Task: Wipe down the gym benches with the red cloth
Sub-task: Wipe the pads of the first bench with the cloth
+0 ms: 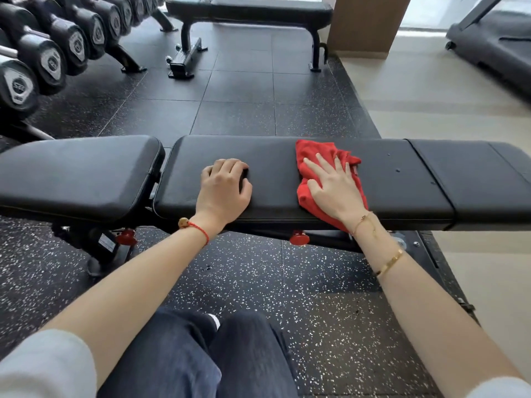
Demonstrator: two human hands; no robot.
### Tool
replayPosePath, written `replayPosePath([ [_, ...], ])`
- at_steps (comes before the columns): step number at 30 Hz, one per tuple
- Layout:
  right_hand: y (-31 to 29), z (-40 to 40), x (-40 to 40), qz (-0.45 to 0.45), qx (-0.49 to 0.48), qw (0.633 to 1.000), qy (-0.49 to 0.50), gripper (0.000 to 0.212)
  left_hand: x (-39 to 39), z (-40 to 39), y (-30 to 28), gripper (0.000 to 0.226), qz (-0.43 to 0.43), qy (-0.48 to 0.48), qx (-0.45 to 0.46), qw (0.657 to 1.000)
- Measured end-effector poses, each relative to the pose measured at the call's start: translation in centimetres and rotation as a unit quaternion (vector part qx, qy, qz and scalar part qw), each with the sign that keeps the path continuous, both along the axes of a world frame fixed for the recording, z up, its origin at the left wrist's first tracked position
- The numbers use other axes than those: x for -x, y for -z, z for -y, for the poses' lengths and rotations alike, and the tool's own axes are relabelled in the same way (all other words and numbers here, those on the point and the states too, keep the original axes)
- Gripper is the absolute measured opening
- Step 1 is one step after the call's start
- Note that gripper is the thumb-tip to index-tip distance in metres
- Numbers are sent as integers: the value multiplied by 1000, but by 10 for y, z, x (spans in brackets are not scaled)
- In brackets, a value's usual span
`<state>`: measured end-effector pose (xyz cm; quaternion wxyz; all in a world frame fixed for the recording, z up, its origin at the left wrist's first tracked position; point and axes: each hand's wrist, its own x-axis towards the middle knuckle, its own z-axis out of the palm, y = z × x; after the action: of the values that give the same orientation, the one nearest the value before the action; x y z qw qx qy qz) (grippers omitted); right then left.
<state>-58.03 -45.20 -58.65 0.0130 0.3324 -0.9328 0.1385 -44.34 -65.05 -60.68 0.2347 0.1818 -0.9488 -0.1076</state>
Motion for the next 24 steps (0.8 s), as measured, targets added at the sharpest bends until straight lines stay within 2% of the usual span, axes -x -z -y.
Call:
replayPosePath([
  [4,3,-25,2,-1,22,1000,-7,51,-2,1,0,32,10,6,-2,1000],
  [10,-6,-7,43,41,-17,995,88,52,0,1,5,30,7,4,15,1000],
  [16,-4,47,19,35,-14,999,-11,52,1,3,4,29,12,3,24,1000],
  [20,1,36,-12,21,18,998,-58,52,-1,5,4,32,24,14,24,999],
  [24,4,13,-21,18,41,998,-45,51,-2,6,4,35,36,22,25,999],
])
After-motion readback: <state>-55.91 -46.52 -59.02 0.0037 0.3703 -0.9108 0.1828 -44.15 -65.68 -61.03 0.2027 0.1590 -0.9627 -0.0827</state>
